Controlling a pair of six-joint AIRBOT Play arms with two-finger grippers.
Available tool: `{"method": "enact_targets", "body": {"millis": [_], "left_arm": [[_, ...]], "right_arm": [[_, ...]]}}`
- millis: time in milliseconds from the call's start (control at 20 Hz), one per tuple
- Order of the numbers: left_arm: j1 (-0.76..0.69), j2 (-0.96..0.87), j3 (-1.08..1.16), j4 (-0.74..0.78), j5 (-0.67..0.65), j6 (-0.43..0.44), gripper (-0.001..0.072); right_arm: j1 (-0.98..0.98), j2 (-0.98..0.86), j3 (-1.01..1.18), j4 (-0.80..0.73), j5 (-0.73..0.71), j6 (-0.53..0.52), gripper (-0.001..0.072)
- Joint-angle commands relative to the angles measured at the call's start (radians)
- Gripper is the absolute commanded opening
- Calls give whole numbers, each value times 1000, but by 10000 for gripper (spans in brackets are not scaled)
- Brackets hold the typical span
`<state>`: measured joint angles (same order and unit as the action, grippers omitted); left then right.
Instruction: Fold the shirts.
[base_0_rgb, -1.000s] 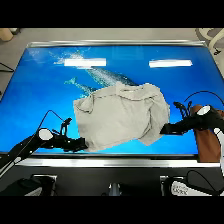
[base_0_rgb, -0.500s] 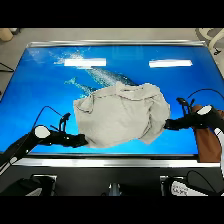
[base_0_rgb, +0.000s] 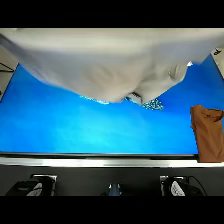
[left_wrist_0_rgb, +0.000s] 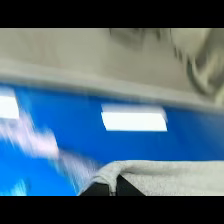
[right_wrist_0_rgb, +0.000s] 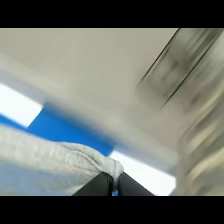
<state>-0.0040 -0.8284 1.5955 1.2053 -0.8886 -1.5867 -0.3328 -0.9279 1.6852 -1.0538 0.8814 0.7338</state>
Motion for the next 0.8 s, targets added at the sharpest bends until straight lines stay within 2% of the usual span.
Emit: {"method": "enact_targets", "body": {"millis": [0,150,400,550,750], "left_arm": [[114,65,384,78,40,-22,25],[114,109,399,83,34,-40,24],[114,80,380,173,-37,-40,25],[114,7,322,184,-188,-37,25],[114,-148,143,182,-223,-14,25]], "right_arm": [[0,184,224,-12,-151,-5,22],[0,232,224,-15,-75,37,22],[0,186,224,-25,4,76,22],[0,100,224,-72,114,119,22],[0,-111,224,-84,339,137,22]]}}
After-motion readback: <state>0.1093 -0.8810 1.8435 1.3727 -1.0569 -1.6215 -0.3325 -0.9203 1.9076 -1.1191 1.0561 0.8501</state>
